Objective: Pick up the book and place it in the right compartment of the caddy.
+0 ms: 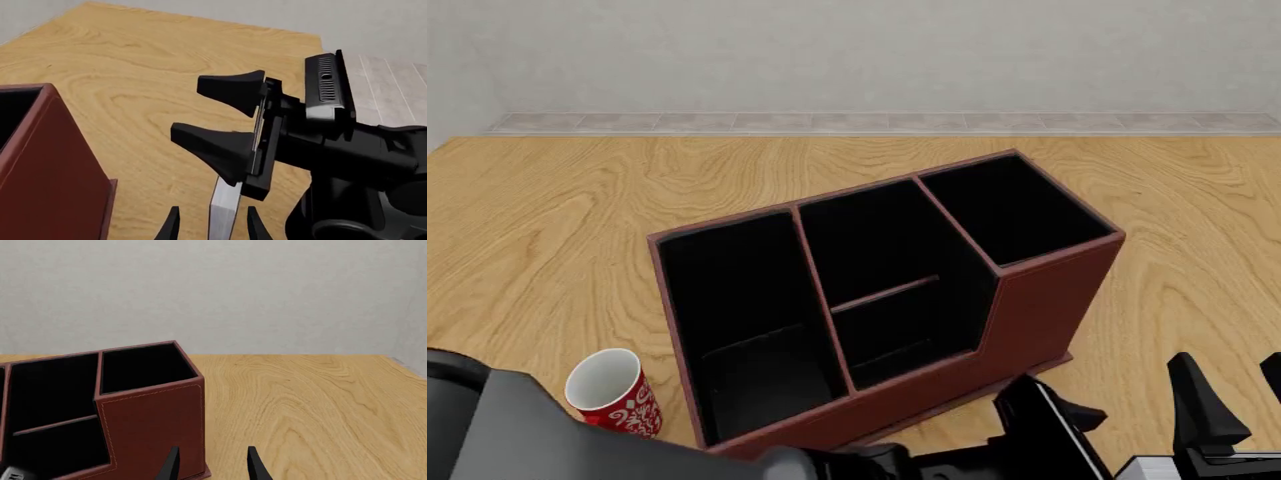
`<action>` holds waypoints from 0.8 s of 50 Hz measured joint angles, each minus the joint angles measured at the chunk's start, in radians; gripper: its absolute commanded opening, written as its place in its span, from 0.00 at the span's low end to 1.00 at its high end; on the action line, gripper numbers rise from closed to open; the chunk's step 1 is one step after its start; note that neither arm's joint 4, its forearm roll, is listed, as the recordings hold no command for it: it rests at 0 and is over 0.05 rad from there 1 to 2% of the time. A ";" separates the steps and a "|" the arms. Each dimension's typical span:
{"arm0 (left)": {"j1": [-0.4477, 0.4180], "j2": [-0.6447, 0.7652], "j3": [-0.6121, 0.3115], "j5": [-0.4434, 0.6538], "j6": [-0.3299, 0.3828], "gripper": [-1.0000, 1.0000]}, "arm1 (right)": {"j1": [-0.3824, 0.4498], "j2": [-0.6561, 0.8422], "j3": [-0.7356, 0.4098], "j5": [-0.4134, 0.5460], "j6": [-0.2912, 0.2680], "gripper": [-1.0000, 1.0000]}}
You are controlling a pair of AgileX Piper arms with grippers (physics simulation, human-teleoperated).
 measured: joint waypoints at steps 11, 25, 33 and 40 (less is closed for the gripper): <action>0.004 0.048 -0.027 -0.003 -0.011 1.00 | 0.000 0.000 0.000 0.000 0.000 1.00; 0.002 0.105 -0.068 0.003 -0.022 1.00 | 0.000 0.000 0.000 0.000 0.000 1.00; -0.001 0.131 -0.093 0.013 -0.029 1.00 | 0.000 0.000 0.000 0.000 0.000 1.00; -0.004 0.155 -0.118 0.024 -0.037 1.00 | 0.000 0.000 0.000 0.000 0.000 1.00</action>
